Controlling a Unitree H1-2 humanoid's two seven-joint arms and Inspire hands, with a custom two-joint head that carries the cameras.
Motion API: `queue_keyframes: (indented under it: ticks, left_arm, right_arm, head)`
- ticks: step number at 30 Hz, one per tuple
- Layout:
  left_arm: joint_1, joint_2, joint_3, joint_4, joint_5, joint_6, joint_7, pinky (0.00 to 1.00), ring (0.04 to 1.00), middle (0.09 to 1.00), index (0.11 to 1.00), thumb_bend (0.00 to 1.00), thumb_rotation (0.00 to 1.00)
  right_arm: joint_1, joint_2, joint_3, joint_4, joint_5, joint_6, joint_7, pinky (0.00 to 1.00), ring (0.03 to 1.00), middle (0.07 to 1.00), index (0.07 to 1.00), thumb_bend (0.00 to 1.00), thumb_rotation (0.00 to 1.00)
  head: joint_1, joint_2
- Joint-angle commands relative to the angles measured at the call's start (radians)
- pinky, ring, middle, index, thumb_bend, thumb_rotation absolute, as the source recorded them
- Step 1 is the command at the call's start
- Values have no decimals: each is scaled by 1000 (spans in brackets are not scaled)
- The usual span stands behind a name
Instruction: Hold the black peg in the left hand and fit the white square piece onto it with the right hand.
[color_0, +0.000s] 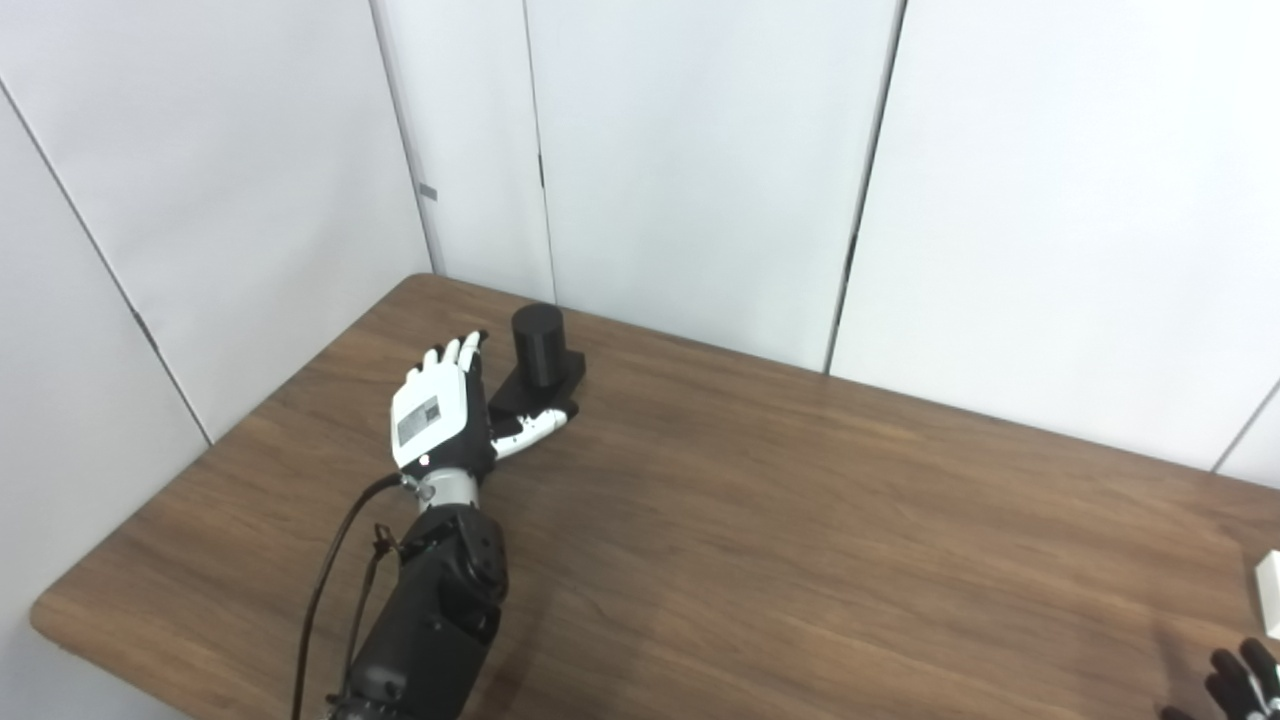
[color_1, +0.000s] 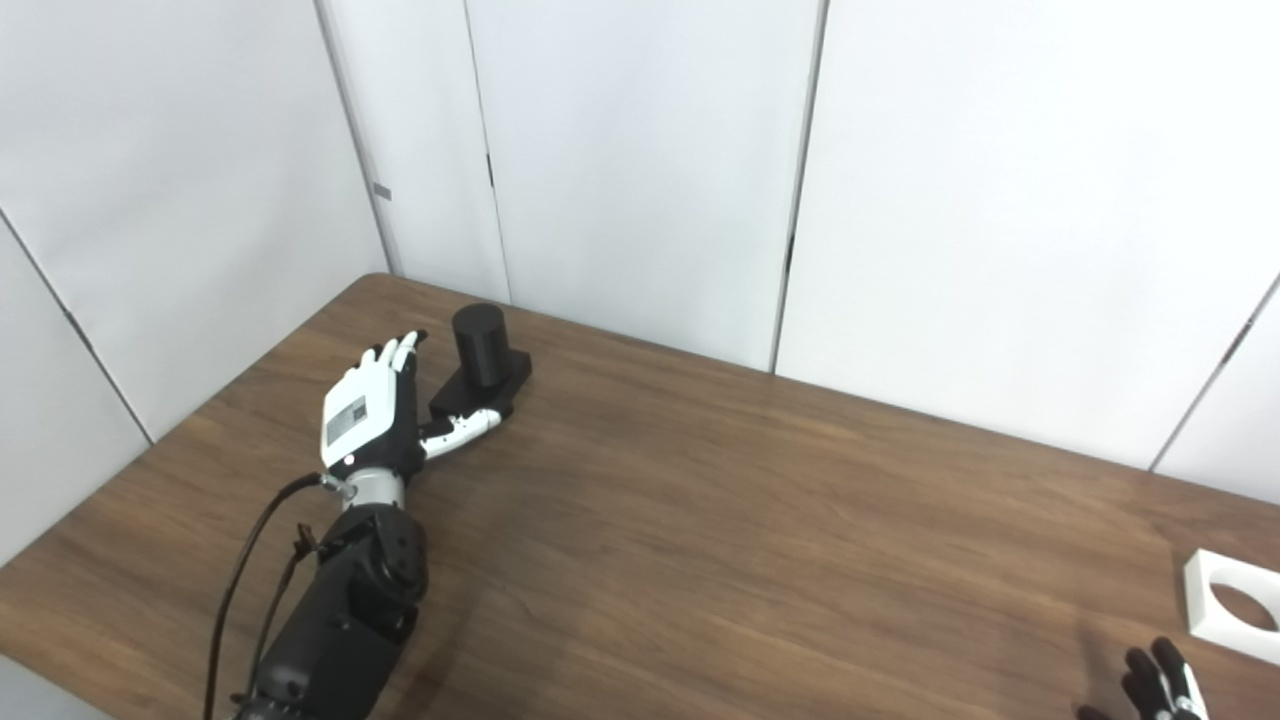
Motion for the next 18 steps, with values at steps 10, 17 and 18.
queue_keyframes:
  ticks: [10, 17, 18]
  left_arm:
    - [-96, -31, 87, 91, 322, 1, -127, 1000, 1000, 1000, 960, 983, 731]
    - [-128, -50, 108, 131, 366, 1, -167, 1000, 1000, 1000, 905, 982, 751]
    - [-132, -51, 109, 137, 365, 1, -168, 1000, 1000, 999, 896, 981, 755]
  right_arm:
    - [-9, 0, 6, -15, 2, -12, 12, 876, 994, 972, 1000, 720, 994]
    - [-10, 0, 10, -16, -21, -12, 4, 842, 984, 964, 1000, 712, 1000]
    - [-10, 0, 11, -17, -24, -12, 4, 846, 987, 967, 1000, 706, 1000]
  head:
    - [-4, 5]
    - [-10, 7]
    - [-12, 7]
